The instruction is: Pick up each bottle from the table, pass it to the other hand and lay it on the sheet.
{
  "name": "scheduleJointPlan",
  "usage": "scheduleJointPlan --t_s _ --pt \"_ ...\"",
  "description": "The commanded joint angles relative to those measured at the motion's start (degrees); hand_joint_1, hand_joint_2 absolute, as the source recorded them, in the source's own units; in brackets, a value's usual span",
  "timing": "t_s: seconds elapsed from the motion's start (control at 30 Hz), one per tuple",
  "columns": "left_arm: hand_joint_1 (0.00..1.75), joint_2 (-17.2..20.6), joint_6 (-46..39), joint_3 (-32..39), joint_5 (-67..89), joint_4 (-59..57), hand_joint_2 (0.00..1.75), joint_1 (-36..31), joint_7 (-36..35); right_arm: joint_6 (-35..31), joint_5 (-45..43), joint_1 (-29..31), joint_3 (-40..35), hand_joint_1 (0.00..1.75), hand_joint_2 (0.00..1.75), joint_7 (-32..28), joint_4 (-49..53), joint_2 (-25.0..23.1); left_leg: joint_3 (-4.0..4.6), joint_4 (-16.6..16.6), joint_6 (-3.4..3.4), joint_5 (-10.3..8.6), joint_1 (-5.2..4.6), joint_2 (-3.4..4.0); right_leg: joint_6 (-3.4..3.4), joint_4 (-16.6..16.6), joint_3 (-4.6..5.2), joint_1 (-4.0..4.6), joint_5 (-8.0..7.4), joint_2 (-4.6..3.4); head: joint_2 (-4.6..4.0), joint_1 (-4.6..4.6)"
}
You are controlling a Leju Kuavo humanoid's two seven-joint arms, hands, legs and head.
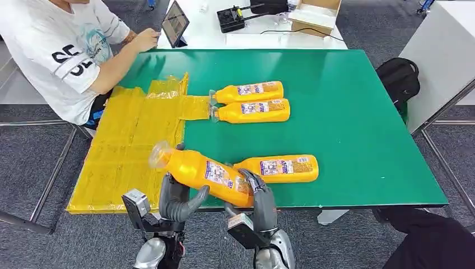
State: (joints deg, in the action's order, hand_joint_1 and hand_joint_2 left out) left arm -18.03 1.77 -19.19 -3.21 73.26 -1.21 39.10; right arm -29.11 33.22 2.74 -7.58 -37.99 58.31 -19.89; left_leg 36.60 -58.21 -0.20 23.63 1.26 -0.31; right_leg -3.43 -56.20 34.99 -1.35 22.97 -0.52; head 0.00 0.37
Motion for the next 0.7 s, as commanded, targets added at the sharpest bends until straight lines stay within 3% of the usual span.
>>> scheduleJointPlan --t_s 0.03,0.47,0.5,0.57,0.7 --pt "0.0 -1.97 -0.11 -1.55 -0.05 -1.72 1.75 -0.46 -0.09 0.02 -0.28 1.89 -0.59 1.75 1.75 -1.04 -3.49 -0.11 -0.18 0.01 0.06 0.09 0.01 0.0 0.12 0.03 -0.2 0.05 0.08 0.06 0.0 0.02" --pt "0.0 -1.97 -0.12 -1.58 -0.05 -1.82 1.75 -0.51 -0.09 0.01 -0.27 1.93 -0.94 1.75 1.75 -0.98 -3.58 -0.11 -0.34 0.0 0.09 0.17 0.01 0.02 0.18 0.02 -0.36 0.06 0.15 0.07 0.0 0.02" --pt "0.0 -1.97 -0.7 -1.34 -0.06 -3.72 1.75 -1.44 -1.58 6.18 8.92 3.1 -8.7 1.75 1.75 0.9 -9.57 0.09 -0.21 0.0 0.06 0.1 0.01 0.0 0.13 0.02 -0.22 0.05 0.1 0.06 0.0 0.0" --pt "0.0 -1.97 -0.9 -0.69 -0.86 -7.97 1.75 -3.37 -0.03 -5.99 -1.41 5.05 -24.36 1.75 1.75 3.13 -17.77 -0.11 -0.25 0.03 0.02 0.11 0.05 0.19 0.13 0.06 -0.2 0.08 0.04 -0.14 0.0 0.02" --pt "0.0 -1.97 -1.0 -0.55 -1.06 -8.79 1.75 -3.63 0.38 -8.15 -5.71 6.4 -28.95 1.75 1.75 2.66 -20.96 -0.11 -0.19 0.01 0.01 0.1 0.08 0.22 0.11 0.03 -0.15 0.11 0.01 -0.18 0.0 0.04"
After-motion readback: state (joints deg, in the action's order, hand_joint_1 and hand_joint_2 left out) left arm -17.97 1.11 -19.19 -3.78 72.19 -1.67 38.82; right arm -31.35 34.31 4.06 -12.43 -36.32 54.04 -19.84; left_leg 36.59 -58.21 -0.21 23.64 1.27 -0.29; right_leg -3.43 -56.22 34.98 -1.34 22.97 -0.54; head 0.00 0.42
